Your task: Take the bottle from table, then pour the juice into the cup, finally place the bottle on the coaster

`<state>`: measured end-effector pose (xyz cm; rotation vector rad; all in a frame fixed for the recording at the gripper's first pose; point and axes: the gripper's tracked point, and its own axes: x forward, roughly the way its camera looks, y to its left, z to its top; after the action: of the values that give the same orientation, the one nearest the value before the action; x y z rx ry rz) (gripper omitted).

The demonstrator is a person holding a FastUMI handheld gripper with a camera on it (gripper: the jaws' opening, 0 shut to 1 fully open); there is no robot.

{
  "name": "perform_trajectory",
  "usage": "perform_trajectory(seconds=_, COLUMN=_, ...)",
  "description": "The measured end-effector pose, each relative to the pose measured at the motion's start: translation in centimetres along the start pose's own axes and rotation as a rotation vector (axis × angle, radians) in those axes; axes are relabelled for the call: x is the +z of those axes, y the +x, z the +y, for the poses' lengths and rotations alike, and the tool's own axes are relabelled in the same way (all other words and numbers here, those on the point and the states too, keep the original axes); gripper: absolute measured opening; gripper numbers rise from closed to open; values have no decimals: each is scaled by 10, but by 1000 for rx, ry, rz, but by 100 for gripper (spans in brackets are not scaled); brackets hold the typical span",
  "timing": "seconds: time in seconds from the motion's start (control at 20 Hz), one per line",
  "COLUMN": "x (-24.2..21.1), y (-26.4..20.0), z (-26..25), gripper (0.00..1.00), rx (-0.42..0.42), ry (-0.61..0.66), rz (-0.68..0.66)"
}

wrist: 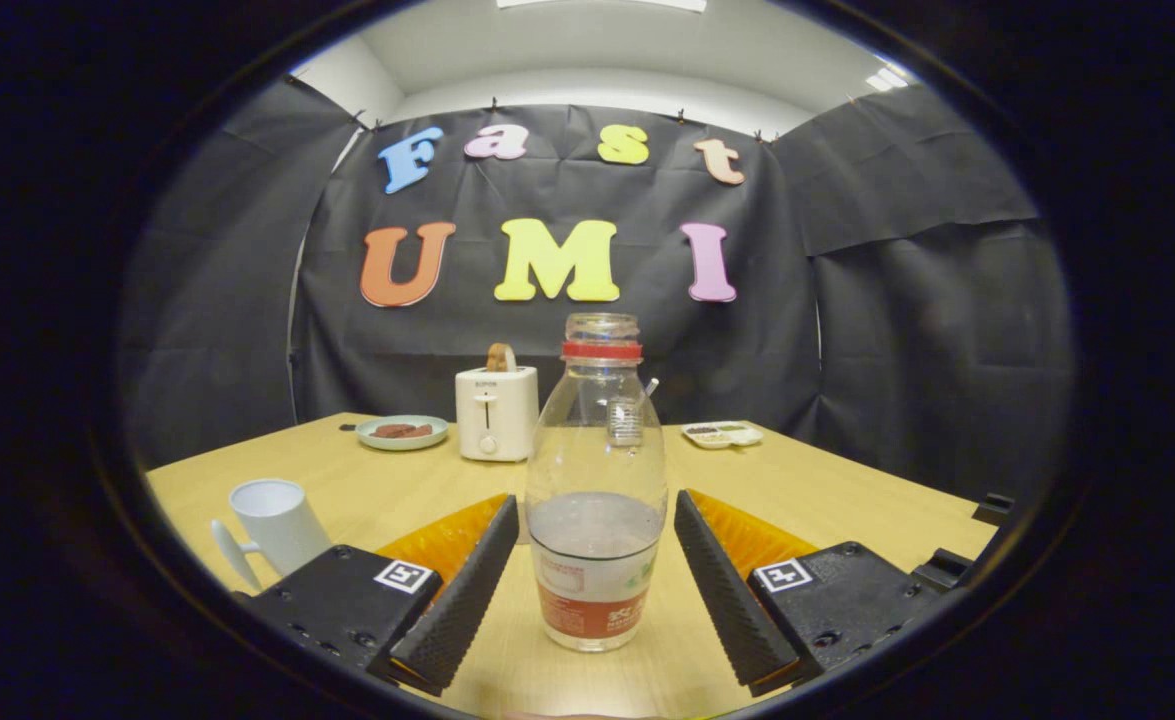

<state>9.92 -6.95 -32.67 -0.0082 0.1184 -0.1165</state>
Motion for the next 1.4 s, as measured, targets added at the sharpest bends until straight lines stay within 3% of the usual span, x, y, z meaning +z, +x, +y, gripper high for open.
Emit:
perform_trajectory(seconds=0.3, x=-6, y=19, z=0, gripper=100, rx=-17, ry=-38, rz=16)
perform_trajectory(seconds=0.55, x=-4, y=26, z=-5, gripper=100, rx=-18, ry=3, rz=18)
perform_trajectory(seconds=0.65, x=-1, y=23, z=-6, gripper=97, rx=-17, ry=2, rz=18)
perform_trajectory(seconds=0.7, x=-1, y=24, z=-10, gripper=83, rx=-20, ry=-8, rz=12)
perform_trajectory(seconds=0.95, x=20, y=12, z=-13, gripper=82, rx=-9, ry=-6, rz=-14)
perform_trajectory(seconds=1.4, x=53, y=7, z=-10, gripper=82, rx=-88, ry=-248, rz=-35)
